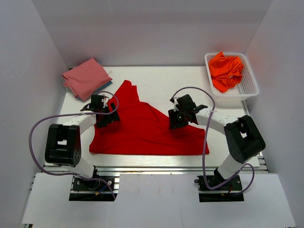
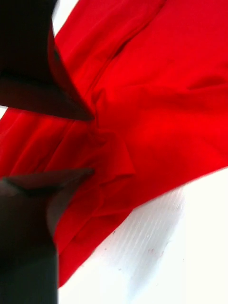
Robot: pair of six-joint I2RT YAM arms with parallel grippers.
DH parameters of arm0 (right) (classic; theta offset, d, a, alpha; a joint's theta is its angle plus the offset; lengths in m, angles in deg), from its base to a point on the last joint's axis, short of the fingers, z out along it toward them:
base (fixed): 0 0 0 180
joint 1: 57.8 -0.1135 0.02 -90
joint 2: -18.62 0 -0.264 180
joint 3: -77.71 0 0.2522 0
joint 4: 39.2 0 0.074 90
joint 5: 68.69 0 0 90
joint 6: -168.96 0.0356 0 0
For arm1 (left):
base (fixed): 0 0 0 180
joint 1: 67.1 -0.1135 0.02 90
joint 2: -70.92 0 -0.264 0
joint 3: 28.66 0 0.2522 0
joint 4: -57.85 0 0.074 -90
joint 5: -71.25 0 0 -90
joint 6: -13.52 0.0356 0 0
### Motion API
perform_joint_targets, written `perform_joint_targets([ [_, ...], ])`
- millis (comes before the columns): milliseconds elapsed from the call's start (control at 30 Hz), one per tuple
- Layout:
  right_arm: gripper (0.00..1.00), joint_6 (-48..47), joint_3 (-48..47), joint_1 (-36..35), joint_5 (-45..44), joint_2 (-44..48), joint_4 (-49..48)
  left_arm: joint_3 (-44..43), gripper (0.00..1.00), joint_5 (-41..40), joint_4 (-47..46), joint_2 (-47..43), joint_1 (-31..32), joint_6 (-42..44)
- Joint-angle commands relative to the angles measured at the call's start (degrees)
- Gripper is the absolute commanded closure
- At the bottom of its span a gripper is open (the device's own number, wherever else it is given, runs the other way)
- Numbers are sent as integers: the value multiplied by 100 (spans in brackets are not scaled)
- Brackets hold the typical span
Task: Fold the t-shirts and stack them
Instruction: Grap the side of the flattened tshirt furthest away from the robot with both arms
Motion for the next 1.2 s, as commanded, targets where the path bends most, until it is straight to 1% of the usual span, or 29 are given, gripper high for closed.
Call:
perform_joint_targets([
  [0, 57, -102, -171, 6, 337, -5, -103, 18, 0, -29, -6, -46, -22, 59],
  [33, 64, -102, -179, -11, 372, 48, -85, 18, 0, -29, -6, -46, -22, 59],
  [67, 75, -94, -153, -11, 390, 74, -102, 18, 0, -29, -6, -46, -22, 59],
  [167, 89, -76, -118, -11, 311, 189, -103, 70, 0, -29, -59, -46, -22, 59],
  [200, 100, -85, -109, -11, 276, 189, -103, 71, 0, -29, -59, -46, -22, 59],
  [367, 100, -85, -118, -11, 232, 154, -85, 71, 0, -29, -59, -46, -22, 59],
  [500, 100, -23, -31, -11, -179, 276, -242, 71, 0, -29, -59, -46, -22, 59],
  [600, 100, -85, -73, -3, -243, 426, -296, 71, 0, -29, -59, -46, -22, 59],
  [633, 95, -93, -170, 6, -225, 400, -113, 71, 0, -29, -59, -46, -22, 59],
  [667, 92, -93, -249, -11, -234, 374, -155, 71, 0, 23, -59, -46, -22, 59],
  [733, 79, -93, -337, -3, -225, 251, -68, 71, 0, 23, -59, 6, -22, 59],
  [767, 79, -85, -364, -20, -225, 216, -41, 71, 0, 23, -59, 6, -22, 59],
  [833, 74, -76, -390, -11, -338, 92, 20, 71, 0, 23, -59, 6, -22, 59],
  [867, 74, -76, -382, 6, -357, 49, 38, 71, 0, 23, -59, 6, -22, 59],
  [900, 69, -76, -390, -11, -357, 22, 47, 71, 0, 23, -59, 59, -22, 59],
  [1033, 68, -94, -382, -2, -366, -118, 91, 71, 0, 23, -59, 59, -22, 59],
  [1100, 64, -111, -399, -11, -383, -180, 108, 18, 0, 23, -59, 111, -22, 59],
  [1167, 64, -129, -425, -11, -340, -277, 152, 18, 0, 23, -59, 112, -22, 59],
])
